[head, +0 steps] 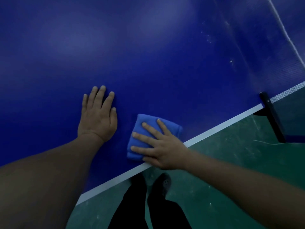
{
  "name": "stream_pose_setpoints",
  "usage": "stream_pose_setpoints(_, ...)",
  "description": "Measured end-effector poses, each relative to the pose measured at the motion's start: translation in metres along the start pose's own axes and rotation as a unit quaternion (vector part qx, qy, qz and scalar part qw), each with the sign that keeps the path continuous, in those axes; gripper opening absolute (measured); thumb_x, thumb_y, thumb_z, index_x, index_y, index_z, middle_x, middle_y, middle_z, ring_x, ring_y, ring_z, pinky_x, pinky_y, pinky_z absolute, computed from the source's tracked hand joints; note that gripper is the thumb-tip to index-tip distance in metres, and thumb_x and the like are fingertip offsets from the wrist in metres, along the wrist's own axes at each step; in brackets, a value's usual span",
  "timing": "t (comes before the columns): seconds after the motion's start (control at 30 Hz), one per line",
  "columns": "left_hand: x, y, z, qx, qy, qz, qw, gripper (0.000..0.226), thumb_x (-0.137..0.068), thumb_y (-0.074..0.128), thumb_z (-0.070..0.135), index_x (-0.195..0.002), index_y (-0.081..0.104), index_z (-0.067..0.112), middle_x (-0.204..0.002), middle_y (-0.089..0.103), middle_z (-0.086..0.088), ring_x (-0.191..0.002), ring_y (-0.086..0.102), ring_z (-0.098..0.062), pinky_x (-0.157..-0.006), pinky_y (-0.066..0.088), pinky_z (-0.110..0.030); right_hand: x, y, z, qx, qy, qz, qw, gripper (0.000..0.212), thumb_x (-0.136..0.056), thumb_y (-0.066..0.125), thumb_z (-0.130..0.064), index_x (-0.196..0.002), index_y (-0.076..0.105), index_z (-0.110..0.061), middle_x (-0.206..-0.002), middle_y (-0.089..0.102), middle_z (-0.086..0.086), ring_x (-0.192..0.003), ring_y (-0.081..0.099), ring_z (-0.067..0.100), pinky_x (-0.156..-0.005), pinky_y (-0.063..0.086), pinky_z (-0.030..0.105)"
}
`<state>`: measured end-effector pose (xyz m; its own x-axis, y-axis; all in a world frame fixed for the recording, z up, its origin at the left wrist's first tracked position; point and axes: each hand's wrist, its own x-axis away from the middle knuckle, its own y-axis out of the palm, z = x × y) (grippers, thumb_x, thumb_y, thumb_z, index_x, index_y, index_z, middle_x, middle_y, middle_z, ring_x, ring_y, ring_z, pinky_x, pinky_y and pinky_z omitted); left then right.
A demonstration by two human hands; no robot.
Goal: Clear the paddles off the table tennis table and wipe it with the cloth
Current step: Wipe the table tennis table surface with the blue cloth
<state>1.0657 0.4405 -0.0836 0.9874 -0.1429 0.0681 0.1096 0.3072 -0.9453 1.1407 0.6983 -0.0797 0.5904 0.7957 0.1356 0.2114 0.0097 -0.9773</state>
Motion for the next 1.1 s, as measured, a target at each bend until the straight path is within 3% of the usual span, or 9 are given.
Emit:
stream_pose_setpoints(0.1,0.000,0.000,0.001,-0.002,-0.003,0.001,1.000,0.058,-0.100,0.027,0.036,-0.152,0.038,0.012,-0.164,0.023,-0.011,-0.154,0.010,-0.028,-0.125,0.002,-0.049,0.014,-0.015,0.062,0.030,-0.028,-0.042,0.998,0.053,-0.102,0.033,-0.056,-0.153,0.033,-0.042,-0.165,0.023,-0.002,-0.153,0.012,0.037,-0.118,0.006,0.068)
stream_pose_setpoints(0.3,0.001,0.000,0.001,-0.002,-0.002,0.003,1.000,0.058,-0.100,0.027,0.036,-0.152,0.037,0.012,-0.164,0.022,-0.011,-0.154,0.009,-0.027,-0.125,0.002,-0.049,-0.009,-0.026,0.103,-0.029,0.385,0.033,0.922,0.056,-0.102,0.032,-0.053,-0.156,0.023,-0.041,-0.168,0.016,-0.002,-0.155,0.003,0.033,-0.120,-0.002,0.064)
stream_pose_setpoints(0.47,0.002,0.001,0.000,0.000,0.002,0.006,1.000,0.056,-0.101,0.030,0.034,-0.152,0.037,0.011,-0.164,0.023,-0.011,-0.154,0.010,-0.028,-0.125,0.001,-0.048,0.007,0.004,0.004,-0.008,0.150,0.000,0.989,0.055,-0.102,0.032,-0.051,-0.155,0.030,-0.039,-0.165,0.024,0.000,-0.153,0.014,0.038,-0.119,0.003,0.067)
stream_pose_setpoints(0.53,0.002,0.001,-0.001,0.000,0.003,0.011,1.000,0.058,-0.100,0.029,0.037,-0.152,0.037,0.012,-0.164,0.023,-0.011,-0.154,0.010,-0.027,-0.125,0.001,-0.048,0.033,0.002,0.033,-0.017,0.222,0.015,0.975,0.055,-0.100,0.034,-0.051,-0.154,0.035,-0.036,-0.164,0.026,0.000,-0.152,0.017,0.038,-0.118,0.007,0.067)
stream_pose_setpoints(0.67,0.002,0.002,-0.001,0.006,0.005,0.013,1.000,0.060,-0.098,0.030,0.040,-0.151,0.038,0.013,-0.163,0.024,-0.011,-0.154,0.010,-0.026,-0.125,0.000,-0.047,0.068,-0.014,0.121,-0.075,0.603,0.039,0.793,0.060,-0.100,0.023,-0.054,-0.158,0.018,-0.040,-0.169,0.006,-0.005,-0.155,-0.002,0.029,-0.120,-0.001,0.064)
stream_pose_setpoints(0.77,0.002,0.000,0.000,0.014,0.003,0.013,1.000,0.059,-0.097,0.034,0.039,-0.149,0.041,0.012,-0.161,0.028,-0.012,-0.153,0.012,-0.027,-0.125,0.001,-0.047,0.039,-0.021,0.133,-0.108,0.708,0.079,0.693,0.059,-0.102,0.020,-0.054,-0.159,0.012,-0.041,-0.169,-0.001,-0.007,-0.155,-0.006,0.030,-0.118,-0.003,0.066)
stream_pose_setpoints(0.83,0.000,-0.002,0.004,0.024,-0.010,0.023,0.999,0.055,-0.096,0.038,0.036,-0.143,0.048,0.010,-0.157,0.036,-0.013,-0.151,0.020,-0.029,-0.125,0.005,-0.047,0.006,-0.020,0.114,-0.103,0.692,0.082,0.710,0.058,-0.103,0.023,-0.053,-0.159,0.013,-0.042,-0.169,0.001,-0.006,-0.154,-0.003,0.033,-0.118,-0.002,0.068)
stream_pose_setpoints(0.93,-0.016,-0.006,0.015,0.045,-0.039,0.061,0.996,0.044,-0.092,0.043,0.033,-0.123,0.060,0.006,-0.137,0.050,-0.014,-0.137,0.038,-0.033,-0.122,0.016,-0.054,-0.018,-0.014,0.085,-0.061,0.567,0.061,0.820,0.058,-0.103,0.028,-0.053,-0.158,0.012,-0.044,-0.169,0.002,-0.008,-0.155,-0.003,0.031,-0.119,-0.004,0.064)
stream_pose_setpoints(1.1,-0.076,-0.007,0.043,0.056,-0.004,0.072,0.996,0.032,-0.094,0.054,0.020,-0.122,0.059,0.007,-0.142,0.047,-0.013,-0.138,0.038,-0.031,-0.123,0.013,-0.053,-0.015,-0.017,0.108,-0.044,0.502,0.072,0.861,0.059,-0.100,0.028,-0.055,-0.157,0.023,-0.041,-0.168,0.013,-0.005,-0.155,0.003,0.031,-0.120,0.001,0.064)
